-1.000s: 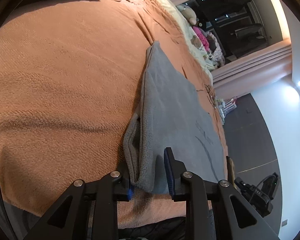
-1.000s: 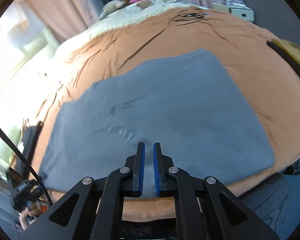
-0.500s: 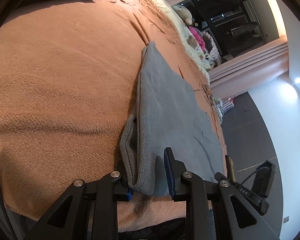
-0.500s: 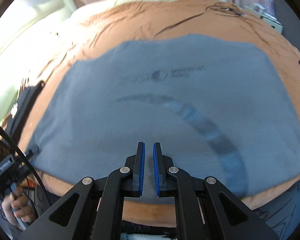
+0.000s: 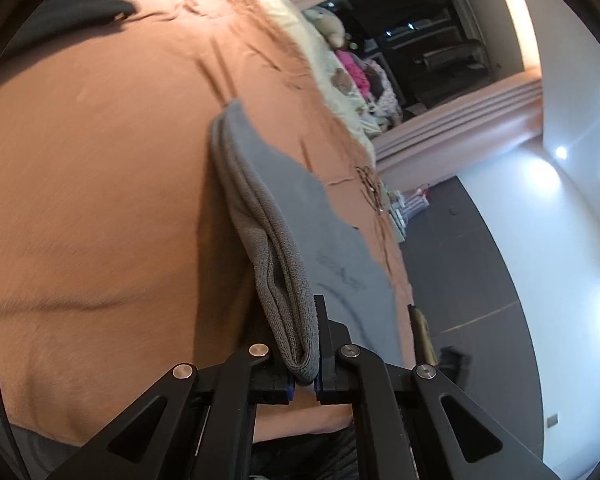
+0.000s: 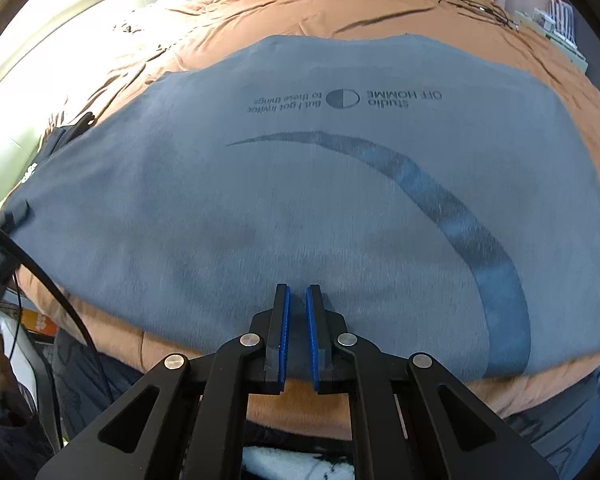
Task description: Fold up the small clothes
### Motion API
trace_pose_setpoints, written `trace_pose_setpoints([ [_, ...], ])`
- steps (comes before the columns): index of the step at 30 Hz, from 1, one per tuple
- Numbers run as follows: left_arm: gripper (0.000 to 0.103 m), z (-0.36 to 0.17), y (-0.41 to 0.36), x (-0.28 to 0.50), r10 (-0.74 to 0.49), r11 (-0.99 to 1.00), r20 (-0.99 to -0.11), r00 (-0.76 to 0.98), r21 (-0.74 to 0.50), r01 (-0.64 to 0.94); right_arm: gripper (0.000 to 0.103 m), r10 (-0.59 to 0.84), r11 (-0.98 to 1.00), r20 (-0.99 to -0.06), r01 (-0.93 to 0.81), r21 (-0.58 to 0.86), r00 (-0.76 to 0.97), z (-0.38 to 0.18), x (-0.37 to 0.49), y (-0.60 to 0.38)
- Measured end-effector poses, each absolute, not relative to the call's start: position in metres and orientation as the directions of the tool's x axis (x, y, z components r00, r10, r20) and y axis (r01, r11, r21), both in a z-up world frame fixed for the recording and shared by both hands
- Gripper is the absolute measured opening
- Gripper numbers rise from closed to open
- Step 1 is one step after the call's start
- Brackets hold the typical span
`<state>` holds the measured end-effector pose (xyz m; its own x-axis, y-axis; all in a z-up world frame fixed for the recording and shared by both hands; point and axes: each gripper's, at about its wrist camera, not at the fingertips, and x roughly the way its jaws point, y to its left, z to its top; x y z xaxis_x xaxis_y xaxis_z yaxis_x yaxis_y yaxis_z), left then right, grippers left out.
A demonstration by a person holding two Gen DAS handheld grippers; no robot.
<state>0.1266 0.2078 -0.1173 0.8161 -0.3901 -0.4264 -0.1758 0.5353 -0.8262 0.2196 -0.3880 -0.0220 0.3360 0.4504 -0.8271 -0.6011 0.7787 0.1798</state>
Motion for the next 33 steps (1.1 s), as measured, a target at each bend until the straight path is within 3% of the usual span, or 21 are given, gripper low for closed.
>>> trace_pose_setpoints([
  [11, 0.005, -0.05, 0.177, 0.165, -0.421, 0.588, -0.41, 0.81, -0.803, -0.101, 0.005, 0.531, 0.746, -0.805, -0.597, 0.295, 0.265, -0.014, 0.215, -0.415],
  [33, 0.005, 0.023, 0.072, 0.251, -0.502, 0.696, -0.441, 0.744, -0.716, 0.045, 0.005, 0.63, 0.751, -0.677, -0.522, 0.405, 0.381, 0.01, 0.227, -0.506],
])
